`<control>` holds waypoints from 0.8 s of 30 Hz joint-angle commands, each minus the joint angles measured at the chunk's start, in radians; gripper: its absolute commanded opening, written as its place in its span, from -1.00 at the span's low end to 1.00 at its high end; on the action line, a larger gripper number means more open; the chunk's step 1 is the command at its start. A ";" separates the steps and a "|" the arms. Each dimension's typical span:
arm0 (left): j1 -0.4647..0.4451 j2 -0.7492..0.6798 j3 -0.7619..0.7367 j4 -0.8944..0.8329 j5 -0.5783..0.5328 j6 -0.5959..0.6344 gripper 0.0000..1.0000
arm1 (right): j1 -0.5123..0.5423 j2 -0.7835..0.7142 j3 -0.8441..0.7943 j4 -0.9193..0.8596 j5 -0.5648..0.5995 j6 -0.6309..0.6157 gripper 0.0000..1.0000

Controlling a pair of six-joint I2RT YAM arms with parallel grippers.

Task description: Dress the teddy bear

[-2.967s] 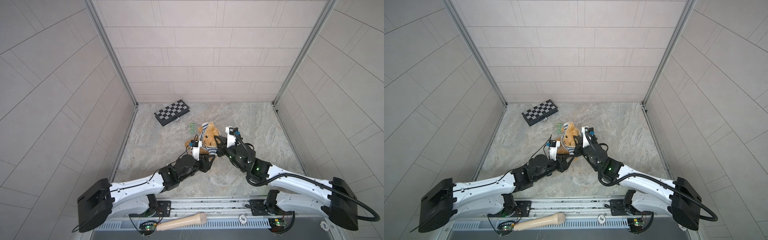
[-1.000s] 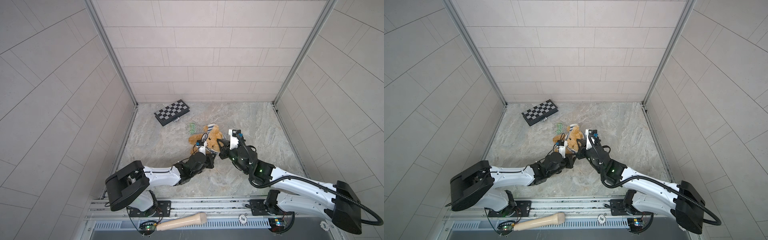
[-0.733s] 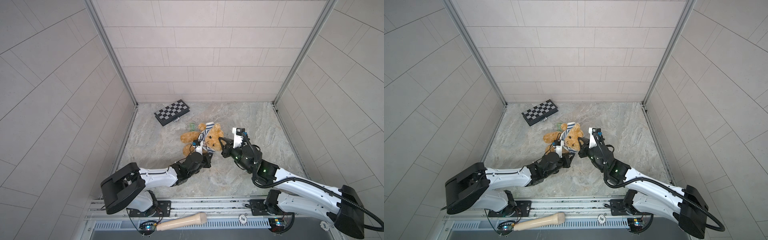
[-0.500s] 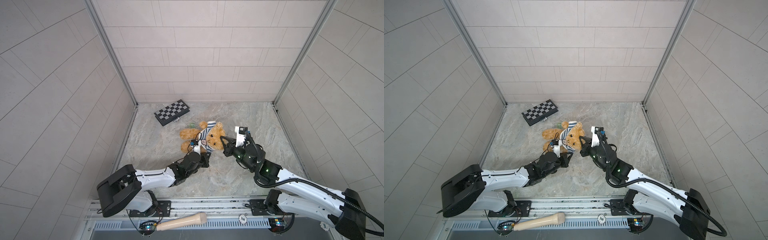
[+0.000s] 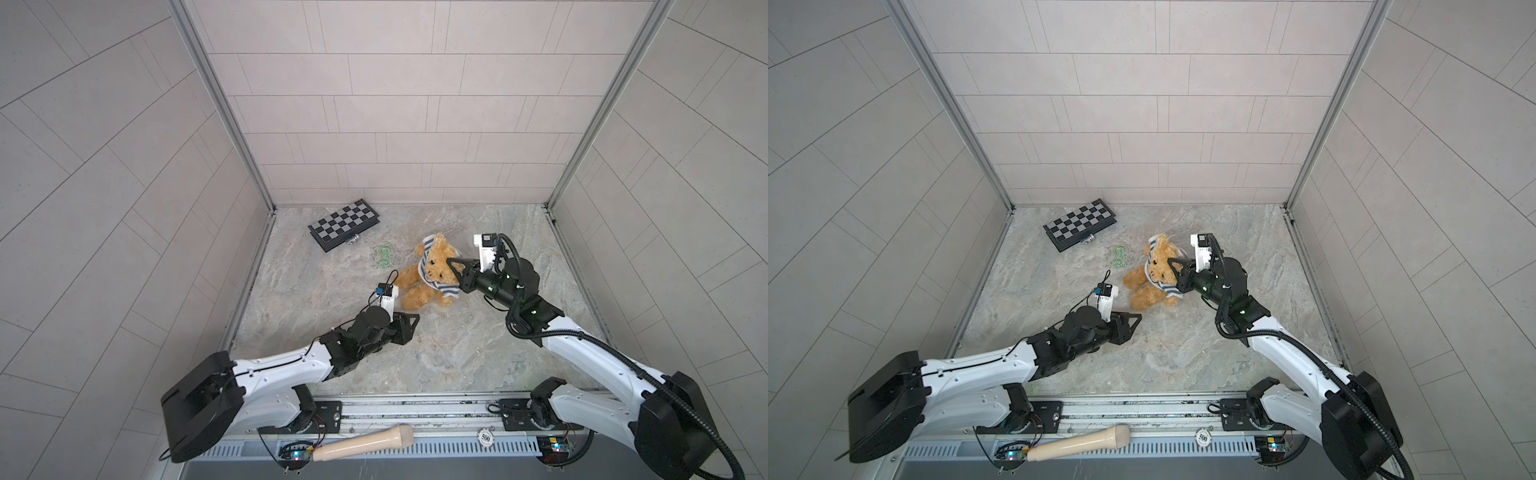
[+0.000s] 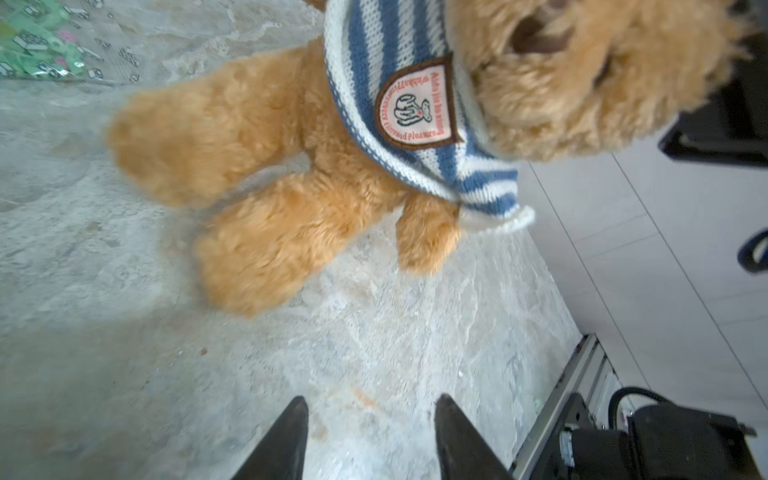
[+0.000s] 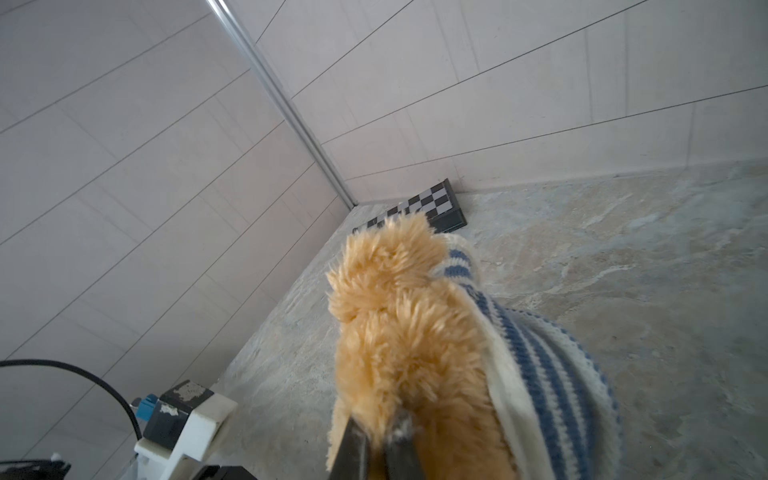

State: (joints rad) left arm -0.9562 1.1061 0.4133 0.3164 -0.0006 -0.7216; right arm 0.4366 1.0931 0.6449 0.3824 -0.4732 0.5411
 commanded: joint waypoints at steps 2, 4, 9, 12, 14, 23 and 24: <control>0.042 -0.190 -0.022 -0.161 0.074 0.083 -0.02 | 0.006 0.003 0.082 0.020 -0.333 -0.219 -1.00; 0.124 -0.284 -0.012 -0.219 0.166 0.089 -0.03 | 0.029 0.000 0.107 -0.058 -0.364 -0.316 -1.00; 0.361 -0.409 0.065 -0.338 0.372 0.097 -0.01 | 0.190 -0.068 0.167 -0.428 -0.212 -0.809 -1.00; 0.441 -0.426 0.127 -0.393 0.451 0.122 0.01 | 0.240 -0.091 0.153 -0.469 -0.101 -0.926 -1.00; 0.447 -0.423 0.155 -0.415 0.478 0.137 0.08 | 0.241 -0.107 0.126 -0.420 -0.094 -0.933 -1.00; 0.447 -0.418 0.076 -0.321 0.567 0.089 0.09 | 0.246 -0.156 0.027 -0.221 -0.174 -1.000 -1.00; 0.447 -0.413 0.067 -0.315 0.570 0.085 0.09 | 0.246 -0.153 0.027 -0.213 -0.188 -1.003 -1.00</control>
State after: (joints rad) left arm -0.5148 0.6926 0.5133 -0.0307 0.5236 -0.6243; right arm 0.6819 0.9535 0.6670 0.0578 -0.6048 -0.3824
